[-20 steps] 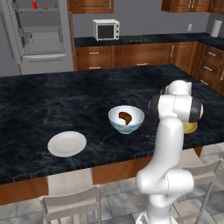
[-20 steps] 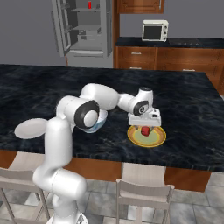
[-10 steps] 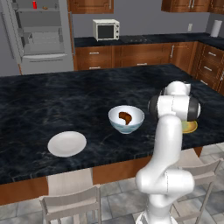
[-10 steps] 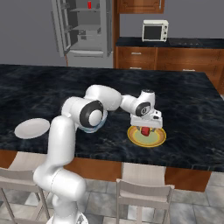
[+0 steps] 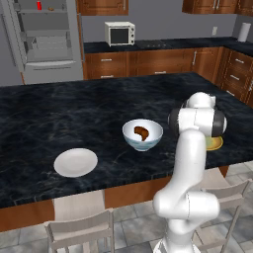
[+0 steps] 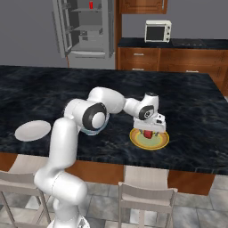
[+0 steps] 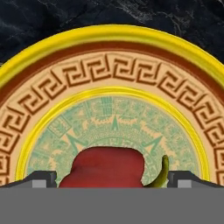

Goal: Pick the chicken drumstick and bell pepper from their plates and place them in the bowl. Then put the bowl in the fridge.

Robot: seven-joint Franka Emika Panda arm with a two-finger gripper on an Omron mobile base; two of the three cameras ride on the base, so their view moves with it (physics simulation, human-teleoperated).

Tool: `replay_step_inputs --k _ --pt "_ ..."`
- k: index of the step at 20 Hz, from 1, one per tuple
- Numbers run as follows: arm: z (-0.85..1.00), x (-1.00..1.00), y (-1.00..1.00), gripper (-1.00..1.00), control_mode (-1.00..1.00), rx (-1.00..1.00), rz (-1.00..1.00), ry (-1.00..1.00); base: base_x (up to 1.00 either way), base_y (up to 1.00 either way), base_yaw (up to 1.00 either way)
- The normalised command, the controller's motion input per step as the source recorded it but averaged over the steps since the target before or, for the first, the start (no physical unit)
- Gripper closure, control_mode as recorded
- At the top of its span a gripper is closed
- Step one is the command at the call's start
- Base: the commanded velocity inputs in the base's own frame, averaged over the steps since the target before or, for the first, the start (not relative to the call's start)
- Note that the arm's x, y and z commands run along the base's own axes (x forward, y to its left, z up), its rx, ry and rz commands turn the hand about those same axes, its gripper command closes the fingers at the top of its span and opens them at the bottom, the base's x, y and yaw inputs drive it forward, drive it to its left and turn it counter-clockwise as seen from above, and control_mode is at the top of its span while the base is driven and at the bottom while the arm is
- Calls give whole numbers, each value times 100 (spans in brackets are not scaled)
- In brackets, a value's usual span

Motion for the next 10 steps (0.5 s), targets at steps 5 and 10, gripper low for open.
replay_step_inputs --k 5,10 --pt "-3 -1 3 100 -100 0 0 -2 0 0 0" --pt "0 -14 8 100 -100 2 -1 0 0 0 0"
